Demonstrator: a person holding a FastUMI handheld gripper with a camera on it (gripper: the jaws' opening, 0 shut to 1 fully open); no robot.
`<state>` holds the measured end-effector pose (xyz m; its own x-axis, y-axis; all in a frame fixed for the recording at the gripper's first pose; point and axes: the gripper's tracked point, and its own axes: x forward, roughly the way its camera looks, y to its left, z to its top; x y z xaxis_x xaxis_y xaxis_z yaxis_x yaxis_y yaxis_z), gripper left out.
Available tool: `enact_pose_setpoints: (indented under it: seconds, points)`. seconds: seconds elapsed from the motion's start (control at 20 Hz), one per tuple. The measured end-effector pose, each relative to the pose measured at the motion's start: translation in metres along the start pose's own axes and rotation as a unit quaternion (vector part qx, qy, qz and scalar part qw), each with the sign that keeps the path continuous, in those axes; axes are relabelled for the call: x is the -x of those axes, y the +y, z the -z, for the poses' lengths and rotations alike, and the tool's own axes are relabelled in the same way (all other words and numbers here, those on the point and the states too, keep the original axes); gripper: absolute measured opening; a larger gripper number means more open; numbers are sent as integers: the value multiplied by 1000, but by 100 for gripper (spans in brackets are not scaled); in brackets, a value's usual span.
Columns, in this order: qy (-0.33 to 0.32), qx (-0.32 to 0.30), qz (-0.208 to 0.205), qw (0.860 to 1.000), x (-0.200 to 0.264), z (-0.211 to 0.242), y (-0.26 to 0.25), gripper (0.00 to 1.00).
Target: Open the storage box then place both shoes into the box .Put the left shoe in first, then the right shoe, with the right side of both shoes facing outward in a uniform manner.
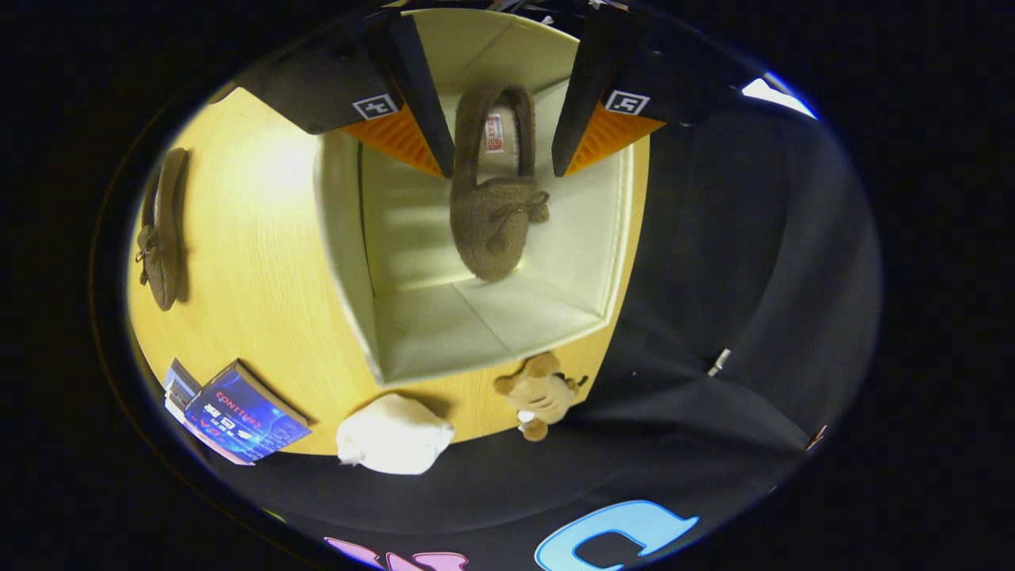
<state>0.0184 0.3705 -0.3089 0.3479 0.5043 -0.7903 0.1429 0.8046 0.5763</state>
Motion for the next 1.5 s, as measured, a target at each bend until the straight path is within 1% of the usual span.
enact_pose_setpoints:
  seconds: [0.05, 0.1, 0.25, 0.5, 0.6, 0.75, 0.85, 1.0, 1.2, 1.3, 1.5]
  points:
    - [-12, 8, 2, 1000, 12, -9, -6, 79]
    - [-24, 13, 0, 1000, 23, -16, -10, 87]
    - [-49, 15, 0, 999, 59, -33, -35, 87]
    - [-76, 28, 26, 996, 114, -50, -104, 87]
    - [-79, 26, 43, 996, 131, -54, -137, 87]
    - [-80, 28, 82, 993, 152, -56, -196, 87]
    - [-72, 16, 107, 992, 160, -53, -239, 87]
    - [-55, 9, 158, 986, 166, -46, -309, 87]
    - [-26, 1, 210, 977, 166, -31, -382, 87]
    - [-4, -3, 223, 975, 164, -20, -405, 87]
    - [38, -17, 226, 973, 143, -1, -431, 86]
